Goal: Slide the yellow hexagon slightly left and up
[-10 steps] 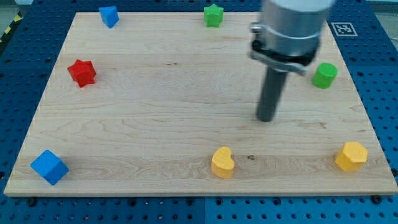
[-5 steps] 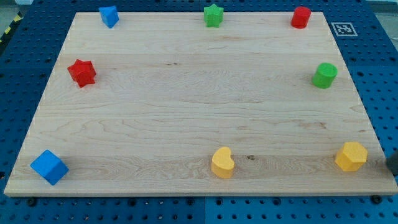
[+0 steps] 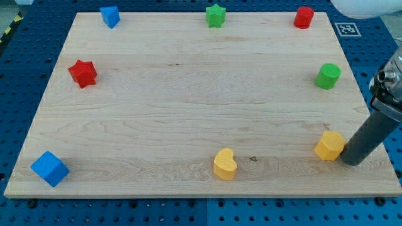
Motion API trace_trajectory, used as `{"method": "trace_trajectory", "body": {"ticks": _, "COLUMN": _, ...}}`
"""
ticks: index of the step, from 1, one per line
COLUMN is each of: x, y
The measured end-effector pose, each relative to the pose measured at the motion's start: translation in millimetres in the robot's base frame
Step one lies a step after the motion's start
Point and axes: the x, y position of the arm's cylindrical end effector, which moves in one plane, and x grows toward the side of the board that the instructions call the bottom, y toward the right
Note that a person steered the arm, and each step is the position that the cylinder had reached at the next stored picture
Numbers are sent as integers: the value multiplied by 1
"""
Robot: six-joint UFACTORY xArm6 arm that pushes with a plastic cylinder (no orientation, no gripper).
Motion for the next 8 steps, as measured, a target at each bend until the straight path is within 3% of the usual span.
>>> {"method": "trace_trajectory", "body": {"ticks": 5, "x": -36, "y": -98}}
{"method": "trace_trajectory", "body": {"ticks": 8, "x": -122, "y": -142}}
